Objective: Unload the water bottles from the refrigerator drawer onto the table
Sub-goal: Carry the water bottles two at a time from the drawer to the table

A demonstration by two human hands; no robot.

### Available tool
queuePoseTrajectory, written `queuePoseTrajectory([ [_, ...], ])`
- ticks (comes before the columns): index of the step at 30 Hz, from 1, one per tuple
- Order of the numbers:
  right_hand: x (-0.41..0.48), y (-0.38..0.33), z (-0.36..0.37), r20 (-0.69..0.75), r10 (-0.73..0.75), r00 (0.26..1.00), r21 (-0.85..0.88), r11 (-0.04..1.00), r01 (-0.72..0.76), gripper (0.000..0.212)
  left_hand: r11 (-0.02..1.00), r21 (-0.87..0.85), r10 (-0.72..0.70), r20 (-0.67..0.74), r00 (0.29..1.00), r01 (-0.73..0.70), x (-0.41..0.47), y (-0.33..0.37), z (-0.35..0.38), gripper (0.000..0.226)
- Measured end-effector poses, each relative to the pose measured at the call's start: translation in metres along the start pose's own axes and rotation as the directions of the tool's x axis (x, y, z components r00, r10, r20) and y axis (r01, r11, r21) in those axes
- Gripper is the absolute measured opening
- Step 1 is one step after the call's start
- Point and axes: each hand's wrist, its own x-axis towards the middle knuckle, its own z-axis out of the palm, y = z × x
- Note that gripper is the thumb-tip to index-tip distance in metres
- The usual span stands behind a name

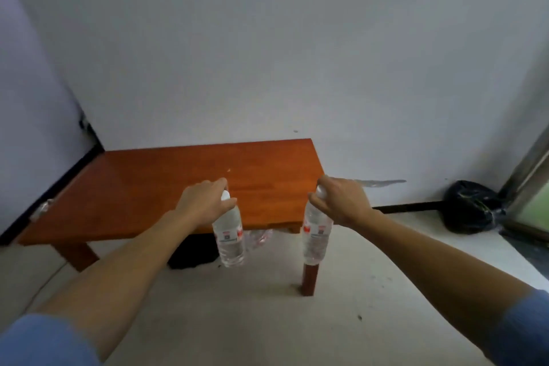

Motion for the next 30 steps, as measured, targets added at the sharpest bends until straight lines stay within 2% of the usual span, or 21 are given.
queuePoseTrajectory([
  [5, 0.120, -0.046, 0.060, 0.053, -0.151, 0.987, 0.003, 0.989, 0.151, 0.030, 0.993, 0.012, -0.114, 0.018, 0.993, 0.114, 0.061, -0.092, 0.012, 0.030],
  [9, 0.217, -0.080, 0.107, 0.138, -0.212, 0.967, 0.043, 0.977, 0.208, 0.030, 0.981, -0.002, -0.193, 0.061, 0.979, 0.194, 0.110, -0.165, 0.015, 0.030],
  [13, 0.299, -0.121, 0.141, 0.198, -0.290, 0.936, 0.037, 0.957, 0.288, 0.031, 0.950, -0.091, -0.294, 0.059, 0.954, 0.298, 0.145, -0.231, 0.014, 0.028],
  [18, 0.389, -0.175, 0.180, 0.237, -0.345, 0.908, 0.016, 0.936, 0.352, 0.034, 0.917, -0.115, -0.383, 0.019, 0.923, 0.383, 0.195, -0.317, 0.020, 0.028],
  [24, 0.473, -0.237, 0.235, 0.246, -0.314, 0.917, 0.012, 0.947, 0.321, 0.038, 0.926, -0.061, -0.369, 0.046, 0.928, 0.371, 0.265, -0.424, 0.044, 0.032],
  [30, 0.558, -0.307, 0.289, 0.218, -0.185, 0.958, 0.077, 0.982, 0.172, 0.038, 0.961, -0.049, -0.269, 0.069, 0.961, 0.273, 0.348, -0.532, 0.059, 0.032],
])
